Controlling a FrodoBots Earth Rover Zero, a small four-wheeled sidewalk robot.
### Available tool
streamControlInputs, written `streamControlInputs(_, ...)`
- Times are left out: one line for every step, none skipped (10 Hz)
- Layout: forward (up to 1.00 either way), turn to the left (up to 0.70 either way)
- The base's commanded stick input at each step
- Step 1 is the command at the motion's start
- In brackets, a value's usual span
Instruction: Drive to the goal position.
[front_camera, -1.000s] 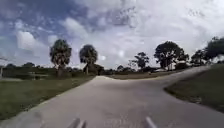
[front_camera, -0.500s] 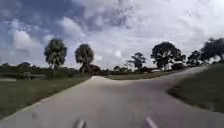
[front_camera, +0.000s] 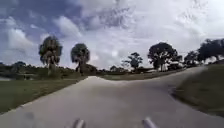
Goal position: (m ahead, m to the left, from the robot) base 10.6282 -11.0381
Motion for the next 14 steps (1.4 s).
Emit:
streamControlInputs(0.69, -0.34)
streamControlInputs(0.69, 0.03)
streamControlInputs(0.69, 0.03)
streamControlInputs(0.69, 0.03)
streamControlInputs(0.69, 0.03)
streamControlInputs(0.69, 0.03)
streamControlInputs(0.69, 0.03)
streamControlInputs(0.69, 0.03)
streamControlInputs(0.69, 0.03)
streamControlInputs(0.69, 0.03)
streamControlInputs(0.69, 0.03)
streamControlInputs(0.69, 0.03)
streamControlInputs(0.69, 0.03)
streamControlInputs(0.69, 0.03)
